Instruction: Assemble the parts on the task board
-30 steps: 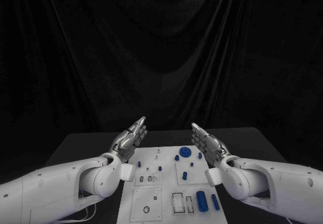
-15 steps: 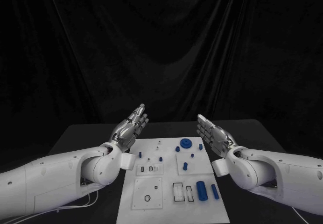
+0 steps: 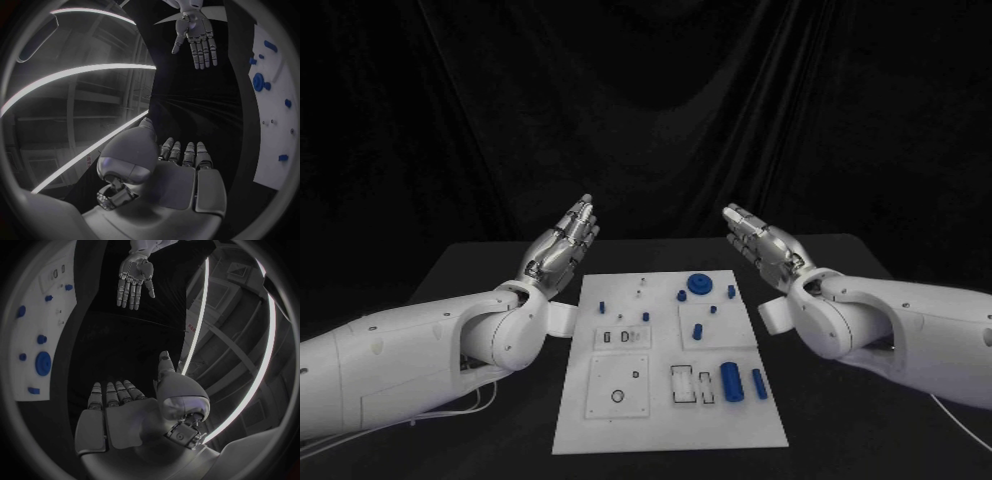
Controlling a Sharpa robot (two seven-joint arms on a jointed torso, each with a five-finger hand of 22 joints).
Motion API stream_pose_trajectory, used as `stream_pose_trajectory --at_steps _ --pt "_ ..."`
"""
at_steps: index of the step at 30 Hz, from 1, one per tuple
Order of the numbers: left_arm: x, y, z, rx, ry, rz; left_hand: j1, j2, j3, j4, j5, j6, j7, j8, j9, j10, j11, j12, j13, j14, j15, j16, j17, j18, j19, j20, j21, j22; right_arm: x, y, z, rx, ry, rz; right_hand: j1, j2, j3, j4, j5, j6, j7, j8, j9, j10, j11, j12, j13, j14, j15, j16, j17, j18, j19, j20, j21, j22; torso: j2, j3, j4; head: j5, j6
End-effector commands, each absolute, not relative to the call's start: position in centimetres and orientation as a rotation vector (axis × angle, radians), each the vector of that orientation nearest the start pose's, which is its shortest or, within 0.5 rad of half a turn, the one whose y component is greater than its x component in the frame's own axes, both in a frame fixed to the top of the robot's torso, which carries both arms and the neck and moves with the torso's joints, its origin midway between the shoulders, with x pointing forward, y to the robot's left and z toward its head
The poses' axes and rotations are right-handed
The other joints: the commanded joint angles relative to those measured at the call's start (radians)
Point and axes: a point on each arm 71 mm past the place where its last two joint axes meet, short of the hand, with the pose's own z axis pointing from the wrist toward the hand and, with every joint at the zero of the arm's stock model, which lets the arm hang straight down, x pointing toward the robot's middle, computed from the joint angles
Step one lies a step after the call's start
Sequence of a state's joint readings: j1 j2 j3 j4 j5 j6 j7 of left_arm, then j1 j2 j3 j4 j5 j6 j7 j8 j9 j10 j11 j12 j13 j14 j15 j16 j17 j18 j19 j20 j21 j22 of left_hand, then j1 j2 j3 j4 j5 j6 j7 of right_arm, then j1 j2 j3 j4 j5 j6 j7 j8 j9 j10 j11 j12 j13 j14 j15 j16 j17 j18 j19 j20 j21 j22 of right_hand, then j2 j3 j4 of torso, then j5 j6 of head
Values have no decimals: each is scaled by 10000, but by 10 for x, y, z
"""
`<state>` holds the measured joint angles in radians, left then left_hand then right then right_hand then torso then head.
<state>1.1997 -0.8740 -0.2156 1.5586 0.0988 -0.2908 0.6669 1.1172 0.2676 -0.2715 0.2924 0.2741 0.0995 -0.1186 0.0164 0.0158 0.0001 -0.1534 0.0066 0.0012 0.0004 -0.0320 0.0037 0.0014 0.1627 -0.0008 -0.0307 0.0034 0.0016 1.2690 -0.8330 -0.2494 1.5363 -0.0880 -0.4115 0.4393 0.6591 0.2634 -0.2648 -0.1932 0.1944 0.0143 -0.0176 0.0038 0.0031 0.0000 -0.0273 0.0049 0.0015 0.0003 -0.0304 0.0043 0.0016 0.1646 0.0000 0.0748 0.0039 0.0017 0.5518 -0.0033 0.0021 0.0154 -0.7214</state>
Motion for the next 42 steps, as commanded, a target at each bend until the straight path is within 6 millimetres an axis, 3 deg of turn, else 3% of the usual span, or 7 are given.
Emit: stream_pose_trajectory --at_steps 1,2,5,12,16,23,42 --pt "458 227 -215 -9749 12914 -16019 111 -42 -67 -17 -68 80 8 6 16 -1 33 -66 -12 -4 -1284 -37 -14 136 8 -110 -34 -16 481 -207 -200 7172 15764 12993 2201 -571 -175 2013 445 63 -5 21 27 0 257 -49 -15 -3 225 -43 -16 150 0 694 -39 -17 157 -30 31 43 -217" --pt "458 229 -214 -9609 12903 -15982 120 -42 -66 -18 -67 87 16 8 17 -1 39 -66 -12 -4 -1280 -37 -14 140 8 -111 -34 -16 484 -208 -194 6464 15857 12764 3481 -1672 309 4024 597 106 -254 20 29 0 46 -49 -15 -3 440 -43 -16 106 0 1059 -39 -17 227 -43 40 46 -217" --pt "457 237 -212 -9371 12858 -15900 207 -38 -49 -23 -57 149 68 16 26 -1 78 -66 -12 -4 -1242 -37 -14 157 8 -115 -34 -16 492 -208 -179 4562 16204 11956 4421 -2574 1066 4876 309 351 -171 67 74 0 220 -49 -15 -3 635 -43 -16 146 71 1338 2 17 411 -89 72 38 -233" --pt "455 249 -198 -8919 12617 -15968 401 -35 -25 -22 1 299 194 36 43 -1 173 -66 -12 -4 -1075 -37 -14 132 8 -28 -34 -16 504 -206 -140 1094 17032 9493 6105 -2528 1368 4724 740 1465 354 204 209 272 765 21 56 1799 1901 258 270 157 3058 2132 832 440 924 -165 204 -114 -95" --pt "455 254 -189 -8026 12636 -16005 647 -57 -13 -16 19 431 222 47 55 -1 179 -66 -12 -4 -808 -37 -14 115 8 252 -34 -16 507 -205 -128 -561 17399 7910 6781 -2502 1721 4555 539 2307 792 285 287 1344 1463 211 207 7256 2138 1233 944 143 7355 2142 1707 723 1069 -187 295 -172 -131" --pt "450 261 -175 -6985 12594 -15936 849 -77 -25 -9 87 635 278 66 75 -1 217 -66 -12 -4 -532 -37 -14 141 8 570 -34 -16 509 -193 -117 -4121 17047 5098 7591 -2583 2951 3707 354 6753 874 883 702 7157 1462 939 736 12477 763 2526 2136 57 12034 679 2349 884 1278 -224 438 -310 -63" --pt "450 264 -171 -6680 12612 -16144 1365 -10 86 -12 918 712 414 66 77 -1 340 -66 -12 -4 -185 -37 -14 152 8 976 -34 -16 503 -152 -129 -7455 16722 3607 7755 -2863 3517 2147 115 8346 1019 628 723 9315 662 735 778 14413 -290 7370 6154 137 14151 -289 5312 3244 1332 -302 610 -459 -256"
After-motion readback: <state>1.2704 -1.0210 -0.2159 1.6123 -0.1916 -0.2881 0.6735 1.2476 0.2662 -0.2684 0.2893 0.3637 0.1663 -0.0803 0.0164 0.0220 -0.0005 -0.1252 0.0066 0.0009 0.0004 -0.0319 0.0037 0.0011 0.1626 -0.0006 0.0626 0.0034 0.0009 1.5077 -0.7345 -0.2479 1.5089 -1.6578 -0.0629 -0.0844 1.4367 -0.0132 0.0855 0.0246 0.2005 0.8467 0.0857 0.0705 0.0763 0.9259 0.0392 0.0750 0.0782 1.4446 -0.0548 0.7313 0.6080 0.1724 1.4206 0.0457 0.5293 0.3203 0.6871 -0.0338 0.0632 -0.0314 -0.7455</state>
